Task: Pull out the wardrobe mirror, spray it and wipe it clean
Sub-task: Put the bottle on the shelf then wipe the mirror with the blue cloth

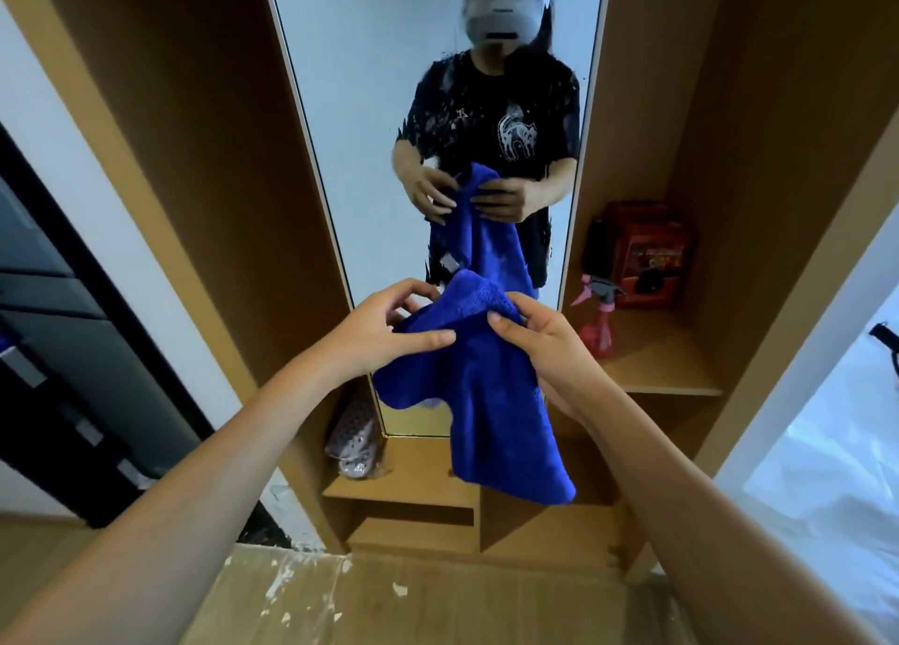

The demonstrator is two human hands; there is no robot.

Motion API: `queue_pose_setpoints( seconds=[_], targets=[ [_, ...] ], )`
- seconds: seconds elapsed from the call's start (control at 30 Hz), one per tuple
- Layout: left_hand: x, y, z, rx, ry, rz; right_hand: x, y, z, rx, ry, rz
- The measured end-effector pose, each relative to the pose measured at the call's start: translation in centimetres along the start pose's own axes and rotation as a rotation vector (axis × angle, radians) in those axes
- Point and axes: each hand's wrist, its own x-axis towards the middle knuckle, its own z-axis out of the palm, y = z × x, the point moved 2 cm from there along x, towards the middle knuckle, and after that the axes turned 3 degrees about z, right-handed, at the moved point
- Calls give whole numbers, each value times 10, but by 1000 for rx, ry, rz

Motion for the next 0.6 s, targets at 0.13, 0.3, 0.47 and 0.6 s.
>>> queue_pose_setpoints(
  seconds=[0.13,0.3,0.47,0.6],
  targets=[
    [-2,-12,3,-48,-89,-68,2,-4,-1,-11,34,1],
    [-1,-29,10,-2,-110,-121,0,-10,-4,43,62,0],
    [4,-34,8,-55,26,-252,-1,-7,-9,76,79,4],
    [4,-25,2,-71,275,-169,0,-1,-15,110,114,7]
  ],
)
